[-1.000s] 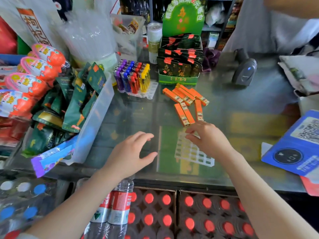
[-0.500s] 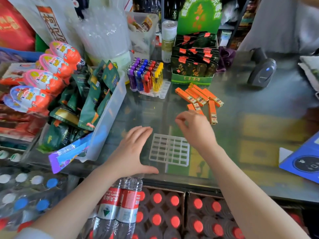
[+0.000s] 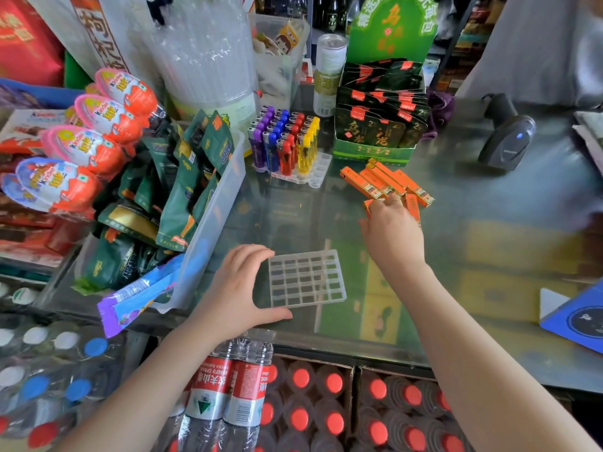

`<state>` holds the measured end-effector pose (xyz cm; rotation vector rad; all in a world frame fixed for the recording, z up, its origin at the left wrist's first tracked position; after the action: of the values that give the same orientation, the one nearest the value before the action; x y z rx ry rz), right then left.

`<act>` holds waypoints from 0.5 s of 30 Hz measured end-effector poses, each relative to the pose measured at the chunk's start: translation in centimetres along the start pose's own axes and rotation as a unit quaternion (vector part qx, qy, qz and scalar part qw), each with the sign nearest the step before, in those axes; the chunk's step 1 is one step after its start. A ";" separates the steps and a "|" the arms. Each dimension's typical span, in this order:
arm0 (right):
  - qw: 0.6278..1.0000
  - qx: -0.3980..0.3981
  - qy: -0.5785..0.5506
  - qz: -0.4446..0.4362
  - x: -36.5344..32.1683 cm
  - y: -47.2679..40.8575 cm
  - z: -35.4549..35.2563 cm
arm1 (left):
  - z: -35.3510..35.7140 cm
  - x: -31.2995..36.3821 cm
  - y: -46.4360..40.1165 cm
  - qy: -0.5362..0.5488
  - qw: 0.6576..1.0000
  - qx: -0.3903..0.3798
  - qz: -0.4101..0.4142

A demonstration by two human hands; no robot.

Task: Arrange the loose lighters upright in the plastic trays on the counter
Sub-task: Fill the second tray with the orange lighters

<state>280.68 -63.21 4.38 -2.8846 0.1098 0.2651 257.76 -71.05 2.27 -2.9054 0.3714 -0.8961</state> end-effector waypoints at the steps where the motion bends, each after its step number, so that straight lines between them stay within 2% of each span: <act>1: 1.000 0.001 0.006 0.012 -0.3 -0.1 0.2 | -0.2 -0.2 0.1 0.004 1.000 -0.010 -0.005; 5: 0.999 -0.003 0.003 0.052 -0.6 -0.4 0.7 | -0.3 -0.6 0.3 0.032 0.999 -0.029 0.001; 9: 0.999 -0.014 -0.041 0.025 -1.0 -0.2 1.0 | -0.2 -0.7 0.1 0.044 0.998 -0.034 0.009; 12: 0.983 -0.060 -0.164 -0.049 -1.2 0.3 0.5 | -0.3 -0.7 0.0 0.055 0.998 -0.031 0.016; 15: 0.945 -0.092 -0.301 -0.087 -1.3 1.0 -0.6 | 0.0 -1.0 0.1 0.061 0.998 -0.026 0.017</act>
<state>279.40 -64.23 4.94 -2.8166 -0.2912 1.1518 256.93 -70.88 1.73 -2.8901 0.4582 -1.0779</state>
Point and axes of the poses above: each hand's wrist, its own y-axis away from the middle knuckle, its own z-axis out of the palm, x = y × z, the point moved 1 cm from there along -y, towards the middle knuckle, and after that the axes turned 9 degrees about x, right-handed, at the moved point
